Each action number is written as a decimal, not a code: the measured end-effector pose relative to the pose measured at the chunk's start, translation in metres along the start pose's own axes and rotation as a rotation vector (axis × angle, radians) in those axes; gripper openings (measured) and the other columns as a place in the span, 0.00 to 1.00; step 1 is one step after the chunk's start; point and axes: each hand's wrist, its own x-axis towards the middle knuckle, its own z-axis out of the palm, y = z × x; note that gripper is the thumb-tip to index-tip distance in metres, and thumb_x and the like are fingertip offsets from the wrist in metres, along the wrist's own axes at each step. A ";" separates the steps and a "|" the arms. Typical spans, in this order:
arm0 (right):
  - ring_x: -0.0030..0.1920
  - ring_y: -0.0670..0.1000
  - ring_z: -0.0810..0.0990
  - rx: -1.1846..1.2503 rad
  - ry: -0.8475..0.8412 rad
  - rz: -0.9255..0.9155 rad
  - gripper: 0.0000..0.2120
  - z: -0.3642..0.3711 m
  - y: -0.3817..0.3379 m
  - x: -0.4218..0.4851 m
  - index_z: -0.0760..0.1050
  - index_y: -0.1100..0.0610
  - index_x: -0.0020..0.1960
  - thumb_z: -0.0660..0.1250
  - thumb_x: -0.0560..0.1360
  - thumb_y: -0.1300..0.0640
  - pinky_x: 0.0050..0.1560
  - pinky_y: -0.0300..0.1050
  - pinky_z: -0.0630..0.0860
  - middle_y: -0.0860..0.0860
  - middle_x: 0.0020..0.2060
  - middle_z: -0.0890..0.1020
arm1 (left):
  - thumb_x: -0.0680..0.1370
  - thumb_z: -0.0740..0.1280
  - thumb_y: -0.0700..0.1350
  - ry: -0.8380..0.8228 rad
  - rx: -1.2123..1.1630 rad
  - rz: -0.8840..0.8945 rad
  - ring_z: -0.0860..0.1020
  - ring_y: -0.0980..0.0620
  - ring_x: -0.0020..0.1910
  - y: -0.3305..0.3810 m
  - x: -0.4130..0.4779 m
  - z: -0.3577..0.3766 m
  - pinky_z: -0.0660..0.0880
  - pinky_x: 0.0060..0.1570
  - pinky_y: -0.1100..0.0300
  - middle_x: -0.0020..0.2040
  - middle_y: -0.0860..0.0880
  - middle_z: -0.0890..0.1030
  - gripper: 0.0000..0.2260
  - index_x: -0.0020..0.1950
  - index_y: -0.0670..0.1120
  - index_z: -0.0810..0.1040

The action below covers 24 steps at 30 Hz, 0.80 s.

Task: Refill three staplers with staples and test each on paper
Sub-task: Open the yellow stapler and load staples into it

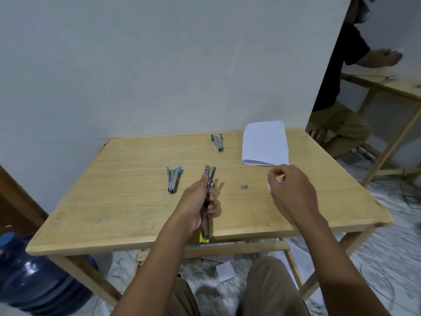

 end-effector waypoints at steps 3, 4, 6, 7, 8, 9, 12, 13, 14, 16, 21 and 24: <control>0.52 0.49 0.74 -0.129 -0.135 0.159 0.23 -0.010 0.023 -0.003 0.75 0.48 0.63 0.65 0.74 0.36 0.46 0.47 0.71 0.49 0.57 0.79 | 0.82 0.60 0.59 0.086 0.292 0.088 0.69 0.53 0.20 0.001 0.002 0.003 0.67 0.23 0.63 0.28 0.48 0.73 0.20 0.46 0.43 0.77; 0.56 0.51 0.74 -0.170 -0.215 0.199 0.29 -0.010 0.026 -0.004 0.72 0.50 0.67 0.64 0.73 0.33 0.49 0.49 0.71 0.50 0.60 0.77 | 0.82 0.60 0.59 0.100 0.380 0.126 0.70 0.54 0.20 0.001 0.003 0.006 0.68 0.23 0.63 0.28 0.48 0.74 0.20 0.45 0.43 0.77; 0.61 0.54 0.73 -0.204 -0.286 0.228 0.35 -0.007 0.030 -0.005 0.70 0.51 0.69 0.63 0.71 0.30 0.55 0.53 0.71 0.51 0.62 0.76 | 0.82 0.59 0.59 0.102 0.531 0.185 0.71 0.56 0.19 0.002 0.005 0.013 0.68 0.24 0.64 0.26 0.50 0.75 0.21 0.45 0.43 0.77; 0.61 0.54 0.73 -0.206 -0.276 0.234 0.35 -0.006 0.030 -0.005 0.70 0.51 0.69 0.63 0.70 0.29 0.56 0.53 0.70 0.51 0.62 0.76 | 0.82 0.59 0.59 0.093 0.579 0.202 0.71 0.57 0.18 0.002 0.005 0.018 0.68 0.23 0.65 0.25 0.50 0.75 0.20 0.45 0.43 0.77; 0.61 0.54 0.73 -0.199 -0.256 0.240 0.34 -0.005 0.031 -0.005 0.71 0.50 0.68 0.64 0.70 0.30 0.56 0.53 0.70 0.50 0.62 0.76 | 0.82 0.59 0.58 0.085 0.601 0.209 0.71 0.58 0.18 0.002 0.006 0.022 0.67 0.23 0.65 0.25 0.50 0.76 0.20 0.45 0.43 0.77; 0.60 0.54 0.73 -0.187 -0.238 0.248 0.33 -0.004 0.031 -0.005 0.72 0.50 0.67 0.64 0.70 0.30 0.56 0.52 0.69 0.50 0.61 0.77 | 0.83 0.59 0.58 0.081 0.603 0.211 0.71 0.58 0.18 0.002 0.007 0.024 0.67 0.23 0.65 0.26 0.49 0.76 0.20 0.45 0.43 0.77; 0.59 0.53 0.74 -0.148 -0.211 0.271 0.30 -0.001 0.031 -0.007 0.74 0.49 0.65 0.66 0.70 0.32 0.55 0.51 0.68 0.49 0.59 0.78 | 0.83 0.59 0.57 0.085 0.595 0.204 0.70 0.57 0.18 0.002 0.010 0.029 0.67 0.25 0.63 0.27 0.49 0.76 0.20 0.45 0.43 0.77; 0.59 0.53 0.75 -0.139 -0.207 0.280 0.30 -0.001 0.031 -0.007 0.74 0.49 0.65 0.67 0.69 0.32 0.55 0.51 0.67 0.49 0.59 0.79 | 0.83 0.59 0.57 0.086 0.595 0.198 0.70 0.57 0.18 0.002 0.011 0.029 0.67 0.25 0.63 0.26 0.49 0.75 0.19 0.44 0.43 0.77; 0.59 0.53 0.75 -0.135 -0.204 0.288 0.30 -0.001 0.030 -0.007 0.74 0.49 0.65 0.67 0.69 0.33 0.54 0.51 0.67 0.49 0.58 0.79 | 0.83 0.59 0.57 0.088 0.597 0.195 0.69 0.57 0.17 0.001 0.012 0.030 0.66 0.24 0.63 0.26 0.49 0.75 0.19 0.44 0.43 0.77; 0.58 0.53 0.75 -0.150 -0.207 0.297 0.30 -0.002 0.029 -0.007 0.74 0.49 0.64 0.67 0.69 0.32 0.53 0.50 0.65 0.49 0.57 0.80 | 0.83 0.59 0.57 0.098 0.642 0.207 0.69 0.57 0.17 0.002 0.014 0.031 0.65 0.23 0.66 0.26 0.49 0.75 0.19 0.43 0.42 0.76; 0.60 0.55 0.73 -0.214 -0.254 0.336 0.32 -0.004 0.027 -0.004 0.75 0.50 0.62 0.65 0.68 0.29 0.55 0.53 0.66 0.52 0.58 0.78 | 0.82 0.60 0.56 0.184 1.001 0.344 0.76 0.48 0.34 -0.004 0.022 0.036 0.69 0.32 0.58 0.34 0.47 0.78 0.20 0.45 0.40 0.79; 0.64 0.58 0.68 -0.194 -0.312 0.386 0.34 -0.005 0.028 0.000 0.74 0.49 0.64 0.66 0.67 0.28 0.60 0.54 0.64 0.55 0.63 0.73 | 0.82 0.60 0.56 0.214 1.121 0.357 0.75 0.46 0.35 -0.008 0.024 0.040 0.67 0.33 0.56 0.34 0.48 0.76 0.20 0.46 0.40 0.79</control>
